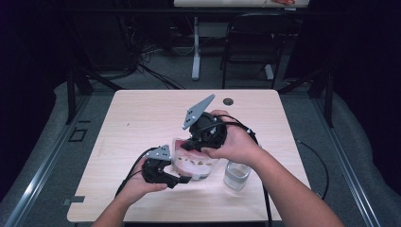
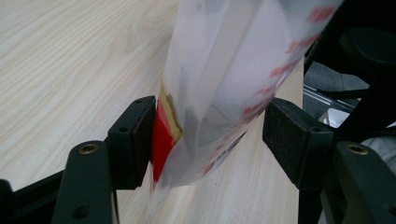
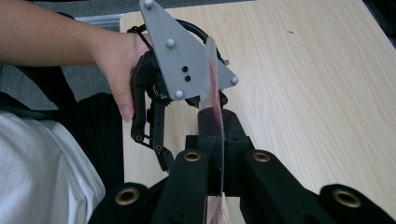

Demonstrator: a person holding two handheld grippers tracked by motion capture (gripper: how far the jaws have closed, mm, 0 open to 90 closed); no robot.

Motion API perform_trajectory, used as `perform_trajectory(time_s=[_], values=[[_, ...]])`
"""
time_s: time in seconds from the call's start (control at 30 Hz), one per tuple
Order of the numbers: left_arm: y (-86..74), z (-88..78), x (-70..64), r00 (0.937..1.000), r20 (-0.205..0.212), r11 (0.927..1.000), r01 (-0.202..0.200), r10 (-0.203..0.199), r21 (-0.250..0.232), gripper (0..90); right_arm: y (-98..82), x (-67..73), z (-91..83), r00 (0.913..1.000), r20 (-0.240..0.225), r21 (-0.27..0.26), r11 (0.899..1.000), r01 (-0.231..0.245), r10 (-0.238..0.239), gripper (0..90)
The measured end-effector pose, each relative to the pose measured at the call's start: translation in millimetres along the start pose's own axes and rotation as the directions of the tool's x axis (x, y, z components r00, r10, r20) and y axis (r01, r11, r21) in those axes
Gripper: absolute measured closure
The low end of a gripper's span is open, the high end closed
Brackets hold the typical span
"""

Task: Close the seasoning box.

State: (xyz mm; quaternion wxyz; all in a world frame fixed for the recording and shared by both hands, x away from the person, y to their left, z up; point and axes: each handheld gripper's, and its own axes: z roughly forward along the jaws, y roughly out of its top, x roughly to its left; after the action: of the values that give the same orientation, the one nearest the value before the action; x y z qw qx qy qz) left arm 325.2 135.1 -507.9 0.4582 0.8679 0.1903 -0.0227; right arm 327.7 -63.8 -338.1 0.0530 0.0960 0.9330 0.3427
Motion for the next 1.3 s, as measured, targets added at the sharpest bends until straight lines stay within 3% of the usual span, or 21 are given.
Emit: perform_trajectory(time_s=[0.2,0.6,0.73,0.97,1.23,1.3], values=[[-4.0,3.2,2.2,0.9999,0.012,0.9999,-0.006,0.006,-0.015,37.4,1.5,1.1,-0.4,0.9999,0.002,-0.002,1.000,0.012,-0.012,90.0],[-5.1,0.6,1.4,0.9994,-0.013,0.9995,-0.031,0.031,-0.006,52.5,1.6,2.7,-1.5,0.9998,-0.004,-0.003,1.000,0.020,-0.020,90.0],[-5.1,-0.7,1.6,0.9996,0.000,0.9996,-0.029,0.029,-0.002,57.0,1.0,1.7,-2.5,0.9998,-0.007,-0.005,1.000,0.017,-0.017,90.0],[-1.6,-4.8,-0.8,0.9991,0.037,0.9991,-0.022,0.021,0.037,60.1,-1.5,-0.4,-6.0,0.9999,-0.011,-0.007,1.000,0.006,-0.006,89.3],[1.7,-9.4,-2.4,0.9992,0.037,0.9947,-0.019,0.016,0.101,61.8,-8.7,-0.7,-11.0,1.0000,0.000,-0.017,1.000,-0.004,0.004,87.6],[1.9,-9.9,-3.3,0.9997,0.015,0.9924,-0.020,0.019,0.121,61.9,-11.9,-0.8,-11.4,0.9999,0.005,-0.015,1.000,-0.016,0.016,86.5]])
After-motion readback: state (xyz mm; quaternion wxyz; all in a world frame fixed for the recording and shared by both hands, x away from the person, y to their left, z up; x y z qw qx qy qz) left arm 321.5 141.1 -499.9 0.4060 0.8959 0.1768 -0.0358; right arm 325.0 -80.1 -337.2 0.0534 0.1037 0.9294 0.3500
